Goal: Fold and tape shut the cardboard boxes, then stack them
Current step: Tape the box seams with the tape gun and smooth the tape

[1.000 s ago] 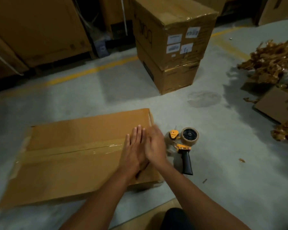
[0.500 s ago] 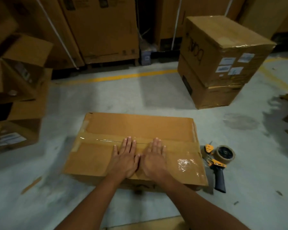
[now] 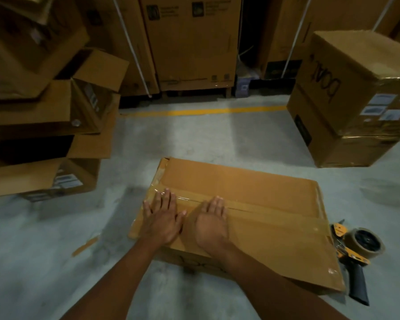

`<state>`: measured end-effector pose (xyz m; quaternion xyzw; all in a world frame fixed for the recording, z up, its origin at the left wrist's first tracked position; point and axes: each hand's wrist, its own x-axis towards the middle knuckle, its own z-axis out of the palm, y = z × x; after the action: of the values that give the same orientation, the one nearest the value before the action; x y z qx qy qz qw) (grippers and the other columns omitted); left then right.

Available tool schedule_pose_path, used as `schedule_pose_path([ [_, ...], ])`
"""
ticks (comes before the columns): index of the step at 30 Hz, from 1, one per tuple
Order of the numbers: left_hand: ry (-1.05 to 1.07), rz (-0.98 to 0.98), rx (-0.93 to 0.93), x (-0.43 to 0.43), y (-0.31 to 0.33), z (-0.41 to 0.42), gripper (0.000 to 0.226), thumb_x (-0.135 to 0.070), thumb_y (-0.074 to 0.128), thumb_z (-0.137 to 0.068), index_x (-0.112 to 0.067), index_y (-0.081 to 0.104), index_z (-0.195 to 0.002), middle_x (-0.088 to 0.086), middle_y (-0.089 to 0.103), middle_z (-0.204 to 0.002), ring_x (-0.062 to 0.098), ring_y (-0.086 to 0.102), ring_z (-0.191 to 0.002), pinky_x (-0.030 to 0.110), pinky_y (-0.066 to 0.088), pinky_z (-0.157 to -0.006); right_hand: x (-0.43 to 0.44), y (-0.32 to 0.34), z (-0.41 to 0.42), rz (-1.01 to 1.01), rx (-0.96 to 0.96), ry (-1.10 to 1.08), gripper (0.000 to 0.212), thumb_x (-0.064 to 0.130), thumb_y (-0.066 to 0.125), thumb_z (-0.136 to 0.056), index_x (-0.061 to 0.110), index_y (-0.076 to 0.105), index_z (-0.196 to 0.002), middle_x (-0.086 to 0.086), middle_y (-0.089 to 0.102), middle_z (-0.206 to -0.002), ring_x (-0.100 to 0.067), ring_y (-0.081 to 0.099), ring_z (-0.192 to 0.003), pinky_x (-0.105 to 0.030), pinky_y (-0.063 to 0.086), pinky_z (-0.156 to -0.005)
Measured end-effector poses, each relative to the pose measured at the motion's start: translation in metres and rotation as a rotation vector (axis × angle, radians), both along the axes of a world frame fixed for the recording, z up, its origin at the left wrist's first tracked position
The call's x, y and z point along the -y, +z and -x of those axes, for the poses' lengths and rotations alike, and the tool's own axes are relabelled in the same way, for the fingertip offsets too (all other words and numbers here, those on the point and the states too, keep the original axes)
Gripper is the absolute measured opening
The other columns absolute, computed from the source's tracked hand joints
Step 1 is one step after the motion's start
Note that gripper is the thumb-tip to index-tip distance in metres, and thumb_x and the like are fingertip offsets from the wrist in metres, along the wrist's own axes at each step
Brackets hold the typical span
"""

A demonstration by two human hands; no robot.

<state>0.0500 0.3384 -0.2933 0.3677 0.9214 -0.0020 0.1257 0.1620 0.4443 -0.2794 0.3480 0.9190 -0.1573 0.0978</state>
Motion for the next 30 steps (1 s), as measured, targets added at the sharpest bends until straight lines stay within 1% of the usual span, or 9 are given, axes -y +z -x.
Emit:
schedule_pose_path([
  [3, -0.162, -0.008, -0.041, 0.018, -0.002, 0.026, 0.082, -0.069, -0.013, -0.087, -0.031, -0.001, -0.159, -0.008, -0.016, -0.164, 0.023, -0.009, -0.154, 0.051, -0.008, -0.12, 0.023, -0.001, 0.022, 0.036, -0.079, 0.282, 0.071, 0.039, 0.016, -0.1, 0.0, 0.008, -0.158, -0.025, -0.003, -0.165, -0.037, -0.008, -0.153, -0.048, -0.006, -0.124],
  [6, -0.212, -0.037, -0.056, 0.035, -0.006, 0.044, 0.066, -0.064, -0.002, -0.094, -0.044, -0.001, -0.156, -0.017, -0.018, -0.16, 0.021, -0.014, -0.153, 0.05, -0.006, -0.121, 0.025, -0.009, 0.031, 0.026, -0.144, 0.484, 0.075, 0.046, 0.007, -0.096, 0.005, 0.007, -0.159, -0.013, -0.001, -0.168, -0.026, -0.007, -0.155, -0.044, -0.007, -0.125],
  [8, -0.106, -0.055, -0.047, 0.032, -0.008, 0.045, 0.065, -0.064, 0.009, -0.098, -0.039, -0.004, -0.157, -0.015, -0.019, -0.162, 0.019, -0.021, -0.151, 0.057, -0.003, -0.119, 0.016, -0.015, 0.026, -0.004, -0.157, 0.455, 0.076, 0.054, 0.01, -0.099, 0.01, 0.005, -0.161, -0.006, -0.002, -0.168, -0.021, -0.008, -0.155, -0.051, -0.004, -0.124],
  [12, 0.085, -0.089, 0.026, 0.023, -0.006, 0.037, 0.075, -0.064, 0.015, -0.099, -0.027, -0.013, -0.158, -0.011, -0.022, -0.163, 0.028, -0.015, -0.152, 0.06, 0.015, -0.118, 0.001, -0.018, 0.01, -0.06, -0.089, 0.132, 0.074, 0.065, 0.015, -0.1, 0.026, -0.001, -0.161, 0.001, -0.014, -0.166, -0.029, -0.017, -0.153, -0.064, -0.01, -0.118],
  [16, 0.09, -0.118, 0.017, 0.023, 0.0, 0.032, 0.076, -0.063, 0.017, -0.099, -0.023, -0.007, -0.159, -0.01, -0.014, -0.166, 0.035, 0.023, -0.141, 0.047, 0.046, -0.101, 0.0, -0.012, -0.003, -0.049, -0.08, 0.102, 0.074, 0.068, 0.007, -0.095, 0.033, 0.003, -0.16, -0.005, -0.013, -0.167, -0.032, -0.016, -0.153, -0.064, -0.007, -0.118],
  [18, 0.095, -0.129, 0.001, 0.024, 0.003, 0.026, 0.075, -0.062, 0.018, -0.1, -0.022, -0.004, -0.16, -0.009, -0.013, -0.166, 0.034, 0.035, -0.129, 0.042, 0.047, -0.094, 0.002, -0.01, -0.016, -0.058, -0.057, 0.085, 0.082, 0.069, -0.001, -0.09, 0.029, 0.006, -0.161, -0.007, -0.009, -0.168, -0.031, -0.013, -0.154, -0.063, -0.004, -0.119],
  [22, 0.179, -0.104, 0.001, 0.034, 0.006, 0.003, 0.077, -0.062, 0.017, -0.099, -0.019, 0.0, -0.16, -0.005, -0.01, -0.167, 0.041, 0.044, -0.12, 0.044, 0.046, -0.092, 0.016, -0.007, -0.043, -0.028, 0.006, 0.001, 0.072, 0.063, 0.018, -0.1, 0.026, 0.006, -0.161, -0.008, -0.009, -0.168, -0.038, -0.011, -0.153, -0.073, -0.003, -0.113],
  [26, 0.237, -0.055, 0.005, 0.044, 0.015, -0.036, 0.074, -0.056, 0.016, -0.102, -0.012, 0.0, -0.159, 0.003, -0.011, -0.167, 0.04, 0.043, -0.129, 0.044, 0.038, -0.101, 0.043, -0.002, -0.064, -0.027, 0.03, -0.016, 0.074, 0.062, 0.02, -0.101, 0.021, 0.006, -0.161, -0.013, -0.006, -0.168, -0.042, -0.01, -0.152, -0.072, -0.002, -0.114],
  [30, 0.343, -0.066, 0.045, 0.058, 0.016, -0.059, 0.07, -0.05, 0.021, -0.104, -0.012, 0.0, -0.159, 0.002, -0.012, -0.167, 0.032, 0.039, -0.138, 0.044, 0.036, -0.104, 0.042, -0.003, -0.084, -0.073, -0.01, 0.098, 0.084, 0.068, 0.0, -0.092, 0.021, 0.014, -0.16, -0.013, 0.002, -0.168, -0.041, -0.005, -0.153, -0.067, -0.002, -0.117],
])
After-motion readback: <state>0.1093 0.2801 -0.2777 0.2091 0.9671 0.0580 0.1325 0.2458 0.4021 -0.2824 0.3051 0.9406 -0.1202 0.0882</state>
